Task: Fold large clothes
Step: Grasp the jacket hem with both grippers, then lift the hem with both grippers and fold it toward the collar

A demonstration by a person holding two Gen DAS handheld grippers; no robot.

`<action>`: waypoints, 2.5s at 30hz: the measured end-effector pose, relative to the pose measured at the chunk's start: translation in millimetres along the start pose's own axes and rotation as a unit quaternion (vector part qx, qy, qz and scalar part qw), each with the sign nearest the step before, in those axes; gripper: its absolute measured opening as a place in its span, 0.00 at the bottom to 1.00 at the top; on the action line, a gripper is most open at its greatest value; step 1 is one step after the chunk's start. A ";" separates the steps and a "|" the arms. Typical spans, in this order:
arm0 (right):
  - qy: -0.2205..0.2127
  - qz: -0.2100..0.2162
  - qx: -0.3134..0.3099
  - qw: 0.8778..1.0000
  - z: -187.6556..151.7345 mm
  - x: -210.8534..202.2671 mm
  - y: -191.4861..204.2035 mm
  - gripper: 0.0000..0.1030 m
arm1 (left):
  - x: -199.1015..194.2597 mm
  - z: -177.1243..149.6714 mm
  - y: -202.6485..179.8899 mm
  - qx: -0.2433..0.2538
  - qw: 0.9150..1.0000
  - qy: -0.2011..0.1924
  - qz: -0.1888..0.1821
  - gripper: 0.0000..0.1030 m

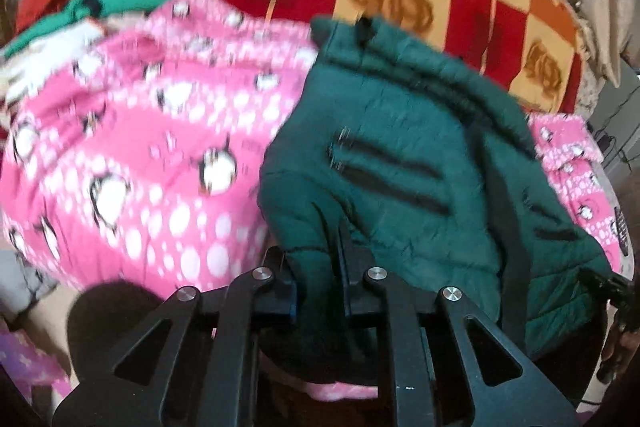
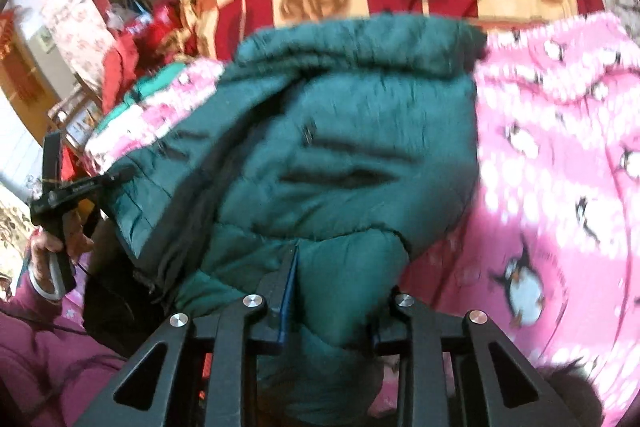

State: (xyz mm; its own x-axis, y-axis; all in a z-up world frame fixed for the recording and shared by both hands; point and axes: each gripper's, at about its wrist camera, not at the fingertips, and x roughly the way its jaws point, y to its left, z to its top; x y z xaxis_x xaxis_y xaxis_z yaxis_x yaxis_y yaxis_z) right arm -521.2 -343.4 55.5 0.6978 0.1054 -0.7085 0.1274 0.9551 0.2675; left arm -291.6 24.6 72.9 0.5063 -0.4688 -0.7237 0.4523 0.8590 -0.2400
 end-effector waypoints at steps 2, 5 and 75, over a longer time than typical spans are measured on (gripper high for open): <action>-0.025 0.006 0.004 1.000 11.0 -9.4 -1.6 0.26 | -10.8 11.4 -3.4 0.002 1.000 -0.026 -0.002 0.13; -0.059 0.009 0.015 0.998 27.6 -17.9 -6.2 0.26 | -20.5 30.4 -9.7 0.002 0.999 -0.054 -0.008 0.13; -0.057 -0.159 0.003 0.986 310.5 211.6 -98.1 0.79 | 244.6 263.7 -58.3 -0.013 0.994 0.003 0.110 0.88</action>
State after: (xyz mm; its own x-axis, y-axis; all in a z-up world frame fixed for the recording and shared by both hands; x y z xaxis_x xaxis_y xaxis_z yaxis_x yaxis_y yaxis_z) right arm -167.2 -500.8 82.2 0.6967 -0.2322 -0.6787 0.3568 0.9330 0.0471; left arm -0.5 -194.4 80.4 0.5873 -0.2678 -0.7638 0.3119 0.9457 -0.0917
